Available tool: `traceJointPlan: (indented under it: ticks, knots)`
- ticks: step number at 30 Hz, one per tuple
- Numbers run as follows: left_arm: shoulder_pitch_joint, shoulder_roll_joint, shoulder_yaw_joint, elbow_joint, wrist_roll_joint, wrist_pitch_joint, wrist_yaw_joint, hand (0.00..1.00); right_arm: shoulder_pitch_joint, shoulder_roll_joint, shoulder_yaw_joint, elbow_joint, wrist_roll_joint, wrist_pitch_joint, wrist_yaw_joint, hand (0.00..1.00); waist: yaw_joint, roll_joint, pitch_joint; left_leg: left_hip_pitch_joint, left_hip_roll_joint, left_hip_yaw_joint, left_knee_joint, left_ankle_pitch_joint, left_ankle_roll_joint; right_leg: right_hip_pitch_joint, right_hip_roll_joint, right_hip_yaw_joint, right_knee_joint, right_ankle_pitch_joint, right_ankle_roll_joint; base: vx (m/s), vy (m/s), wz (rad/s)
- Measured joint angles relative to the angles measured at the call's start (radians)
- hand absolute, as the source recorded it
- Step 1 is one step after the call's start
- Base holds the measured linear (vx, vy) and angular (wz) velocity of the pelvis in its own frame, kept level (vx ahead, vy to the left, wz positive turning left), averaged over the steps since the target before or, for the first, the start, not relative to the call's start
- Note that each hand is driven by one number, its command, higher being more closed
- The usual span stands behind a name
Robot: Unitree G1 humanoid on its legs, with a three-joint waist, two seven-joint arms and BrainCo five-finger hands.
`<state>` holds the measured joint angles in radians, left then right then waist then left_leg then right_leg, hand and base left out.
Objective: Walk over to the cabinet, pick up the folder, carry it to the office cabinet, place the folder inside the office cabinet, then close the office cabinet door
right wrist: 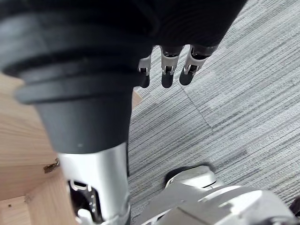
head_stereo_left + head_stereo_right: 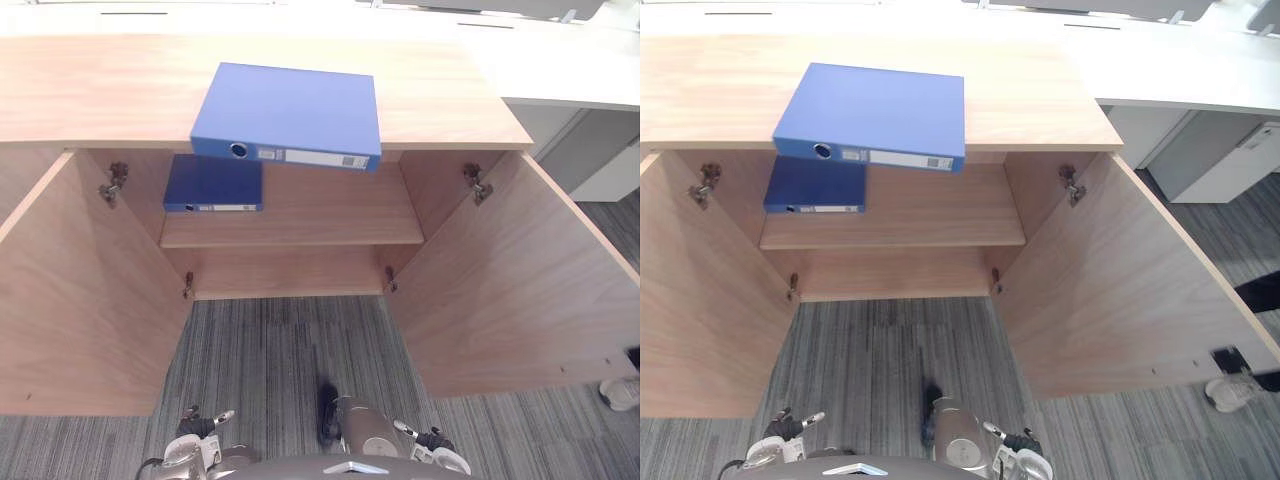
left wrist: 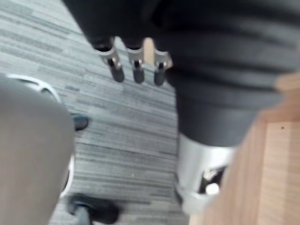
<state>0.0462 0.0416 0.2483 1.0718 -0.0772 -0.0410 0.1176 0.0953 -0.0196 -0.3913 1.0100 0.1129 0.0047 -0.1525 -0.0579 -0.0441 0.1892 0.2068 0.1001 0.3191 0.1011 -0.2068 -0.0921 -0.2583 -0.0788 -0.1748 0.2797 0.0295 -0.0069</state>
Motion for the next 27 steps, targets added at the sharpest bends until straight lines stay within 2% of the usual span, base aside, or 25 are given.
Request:
traceJointPlan:
  ticks: [1, 3, 4, 6, 7, 8, 9, 12, 14, 15, 16, 18, 21, 24, 27]
  knots:
    - [-0.003, -0.015, 0.012, 0.004, 0.001, 0.001, 0.001, 0.00, 0.000, -0.015, -0.006, 0.003, -0.001, 0.000, 0.001, 0.00, 0.004, 0.034, 0.004, 0.019, 0.026, -0.002, -0.007, 0.002, -0.009, 0.009, 0.015, -0.010, 0.028, -0.010, 0.010, 0.37, -0.212, 0.25]
    - [-0.001, -0.071, 0.047, -0.003, 0.004, -0.003, -0.001, 0.00, 0.022, -0.032, -0.024, -0.011, -0.001, -0.001, 0.000, 0.00, -0.004, 0.088, -0.006, 0.020, 0.071, -0.002, 0.026, 0.011, -0.022, 0.026, 0.037, -0.048, 0.044, -0.101, -0.004, 0.33, -0.204, 0.30]
    - [-0.005, -0.075, 0.053, -0.005, 0.005, -0.002, -0.002, 0.00, 0.022, -0.033, -0.025, -0.012, -0.001, -0.001, 0.000, 0.00, -0.007, 0.093, -0.005, 0.010, 0.081, -0.006, 0.059, 0.012, -0.024, 0.040, 0.039, -0.059, 0.044, -0.113, -0.007, 0.30, -0.241, 0.46]
    - [-0.006, -0.081, 0.085, -0.030, 0.005, -0.002, -0.002, 0.00, 0.023, -0.035, -0.019, -0.016, 0.000, 0.000, -0.001, 0.00, -0.005, 0.087, 0.000, -0.075, 0.138, -0.027, 0.290, 0.010, -0.030, 0.108, 0.049, -0.082, 0.019, -0.141, -0.012, 0.23, -0.198, 0.46]
    - [-0.005, -0.082, 0.100, -0.055, 0.004, -0.003, -0.003, 0.00, 0.025, -0.035, -0.007, -0.016, 0.002, 0.000, -0.001, 0.00, 0.003, 0.079, 0.004, -0.154, 0.181, -0.035, 0.492, -0.005, -0.050, 0.157, 0.059, -0.091, -0.004, -0.151, -0.018, 0.21, -0.163, 0.18]
    - [-0.002, -0.087, 0.104, -0.072, 0.004, -0.003, -0.002, 0.00, 0.025, -0.035, 0.000, -0.018, 0.004, -0.001, -0.001, 0.00, 0.015, 0.077, 0.004, -0.197, 0.204, -0.026, 0.588, -0.015, -0.047, 0.184, 0.068, -0.093, -0.019, -0.155, -0.020, 0.23, -0.150, -0.04]
    - [-0.001, -0.094, 0.103, -0.082, 0.004, -0.003, -0.002, 0.00, 0.027, -0.037, 0.004, -0.018, 0.005, -0.001, -0.002, 0.00, 0.030, 0.075, 0.003, -0.221, 0.212, -0.005, 0.610, -0.026, -0.039, 0.214, 0.073, -0.092, -0.037, -0.152, -0.024, 0.22, -0.096, -0.21]
    - [-0.006, -0.094, 0.103, -0.091, 0.004, -0.003, -0.003, 0.00, 0.029, -0.039, 0.004, -0.023, 0.007, 0.002, -0.002, 0.00, 0.038, 0.074, 0.002, -0.273, 0.190, 0.010, 0.491, -0.045, -0.017, 0.249, 0.083, -0.064, -0.069, -0.151, -0.023, 0.20, 0.021, -0.36]
    - [-0.007, -0.096, 0.103, -0.094, 0.004, -0.003, -0.002, 0.00, 0.031, -0.039, 0.004, -0.022, 0.007, 0.003, -0.002, 0.00, 0.046, 0.072, 0.001, -0.274, 0.149, -0.021, 0.326, -0.033, -0.008, 0.259, 0.080, -0.026, -0.077, -0.149, -0.011, 0.18, 0.139, -0.54]
    - [-0.008, -0.099, 0.103, -0.092, 0.004, -0.003, -0.003, 0.00, 0.035, -0.039, 0.004, -0.025, 0.007, 0.003, -0.002, 0.00, 0.046, 0.076, -0.002, -0.266, 0.129, -0.044, 0.223, 0.041, 0.010, 0.259, 0.083, -0.004, -0.072, -0.154, 0.005, 0.16, 0.192, -0.47]
    - [-0.009, -0.094, 0.107, -0.091, 0.004, -0.003, -0.005, 0.00, 0.035, -0.035, 0.004, -0.023, 0.006, 0.003, -0.003, 0.00, 0.050, 0.073, -0.007, -0.255, 0.117, -0.042, 0.217, 0.053, 0.019, 0.261, 0.080, 0.011, -0.070, -0.156, 0.014, 0.22, 0.222, -0.45]
    - [-0.007, -0.071, 0.106, -0.078, 0.005, -0.002, -0.015, 0.00, 0.052, -0.002, 0.004, -0.020, 0.007, 0.003, -0.002, 0.00, 0.046, 0.025, -0.042, -0.210, 0.076, -0.011, 0.153, 0.062, 0.028, 0.292, 0.050, 0.039, -0.130, -0.130, 0.046, 0.18, 0.166, -0.29]
    - [-0.007, -0.057, 0.102, -0.071, 0.023, -0.001, -0.020, 0.00, 0.062, 0.017, 0.004, -0.013, 0.005, 0.003, -0.002, 0.00, 0.043, -0.003, -0.061, -0.157, 0.032, 0.009, 0.104, 0.068, 0.036, 0.335, 0.026, 0.058, -0.185, -0.114, 0.067, 0.11, 0.140, -0.14]
    - [-0.007, -0.056, 0.063, -0.061, 0.034, -0.001, -0.025, 0.00, 0.062, 0.017, -0.007, -0.010, -0.001, 0.004, 0.000, 0.00, 0.041, 0.003, -0.063, -0.118, -0.001, 0.007, 0.048, 0.084, 0.055, 0.360, 0.008, 0.059, -0.206, -0.108, 0.074, 0.03, 0.085, 0.06]
    - [-0.007, -0.043, 0.024, -0.044, 0.042, -0.001, -0.030, 0.00, 0.058, 0.011, -0.007, -0.001, -0.003, 0.003, 0.000, 0.00, 0.041, 0.009, -0.069, -0.110, -0.018, 0.001, 0.003, 0.114, 0.058, 0.361, 0.008, 0.061, -0.227, -0.091, 0.070, 0.00, 0.016, 0.01]
